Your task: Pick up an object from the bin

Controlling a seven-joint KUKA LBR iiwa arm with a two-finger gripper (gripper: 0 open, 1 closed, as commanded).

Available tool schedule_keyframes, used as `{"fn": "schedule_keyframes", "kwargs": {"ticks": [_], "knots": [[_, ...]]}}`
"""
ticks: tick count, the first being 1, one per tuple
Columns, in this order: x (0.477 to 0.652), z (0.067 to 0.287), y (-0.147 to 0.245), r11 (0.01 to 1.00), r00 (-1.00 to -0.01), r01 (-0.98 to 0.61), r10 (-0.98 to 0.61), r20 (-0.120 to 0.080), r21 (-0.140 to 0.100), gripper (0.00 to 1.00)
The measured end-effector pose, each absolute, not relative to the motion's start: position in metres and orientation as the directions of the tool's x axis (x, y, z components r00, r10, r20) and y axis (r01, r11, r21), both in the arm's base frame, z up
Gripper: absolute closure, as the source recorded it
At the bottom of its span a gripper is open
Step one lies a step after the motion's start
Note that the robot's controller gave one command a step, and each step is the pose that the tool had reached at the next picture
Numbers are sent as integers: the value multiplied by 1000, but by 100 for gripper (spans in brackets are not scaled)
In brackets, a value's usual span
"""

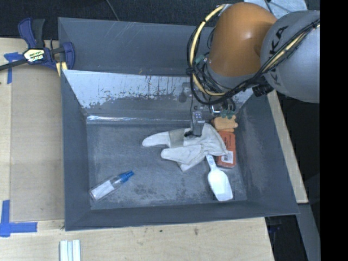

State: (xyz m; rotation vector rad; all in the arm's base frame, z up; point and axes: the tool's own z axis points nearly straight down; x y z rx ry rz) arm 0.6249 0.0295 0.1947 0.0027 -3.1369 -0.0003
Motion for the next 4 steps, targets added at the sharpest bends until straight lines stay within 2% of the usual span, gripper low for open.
{"fn": "schedule_keyframes", "kwargs": {"ticks": [1, 2, 3, 4], "knots": [[626, 200, 29, 1000, -1000, -1, -1, -4, 0, 0], [610, 150, 9, 998, -998, -56, -56, -9, 0, 0], [614, 91, 18, 998, -998, -64, -64, -6, -1, 0], [611, 74, 19, 1000, -1000, -5, -5, -11, 0, 100]]}}
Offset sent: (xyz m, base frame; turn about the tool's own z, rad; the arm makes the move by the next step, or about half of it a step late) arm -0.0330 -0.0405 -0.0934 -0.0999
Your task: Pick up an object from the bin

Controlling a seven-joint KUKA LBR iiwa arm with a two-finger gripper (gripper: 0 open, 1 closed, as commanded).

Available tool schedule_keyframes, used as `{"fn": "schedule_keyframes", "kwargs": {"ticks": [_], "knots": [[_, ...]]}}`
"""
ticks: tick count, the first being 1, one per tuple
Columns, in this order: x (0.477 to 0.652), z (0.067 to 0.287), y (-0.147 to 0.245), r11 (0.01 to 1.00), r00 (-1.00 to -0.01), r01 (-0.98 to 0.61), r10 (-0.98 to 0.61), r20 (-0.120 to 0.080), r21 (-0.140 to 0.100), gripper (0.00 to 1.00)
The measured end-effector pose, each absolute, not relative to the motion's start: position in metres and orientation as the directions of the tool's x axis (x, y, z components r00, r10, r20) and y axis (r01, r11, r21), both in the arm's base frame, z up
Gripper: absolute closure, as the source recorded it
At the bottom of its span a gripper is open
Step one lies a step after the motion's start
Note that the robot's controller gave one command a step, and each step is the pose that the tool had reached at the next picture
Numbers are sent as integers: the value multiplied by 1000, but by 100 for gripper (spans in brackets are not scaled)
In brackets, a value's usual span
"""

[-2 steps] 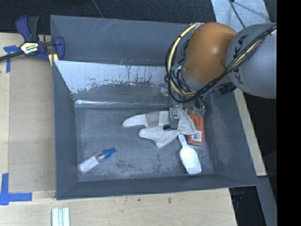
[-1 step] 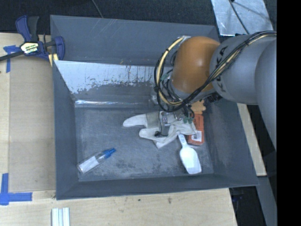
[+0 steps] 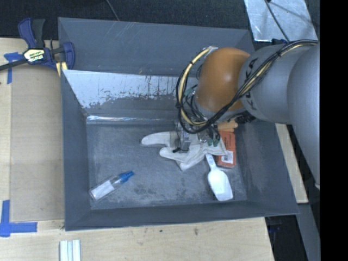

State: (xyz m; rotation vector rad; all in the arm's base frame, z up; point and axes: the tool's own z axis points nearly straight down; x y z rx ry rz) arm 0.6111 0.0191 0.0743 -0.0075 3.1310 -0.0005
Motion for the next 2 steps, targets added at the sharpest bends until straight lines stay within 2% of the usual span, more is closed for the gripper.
{"fn": "schedule_keyframes", "kwargs": {"ticks": [1, 2], "knots": [[611, 74, 19, 1000, -1000, -5, -5, -11, 0, 100], [596, 205, 29, 1000, -1000, 1, 1, -3, 1, 100]]}}
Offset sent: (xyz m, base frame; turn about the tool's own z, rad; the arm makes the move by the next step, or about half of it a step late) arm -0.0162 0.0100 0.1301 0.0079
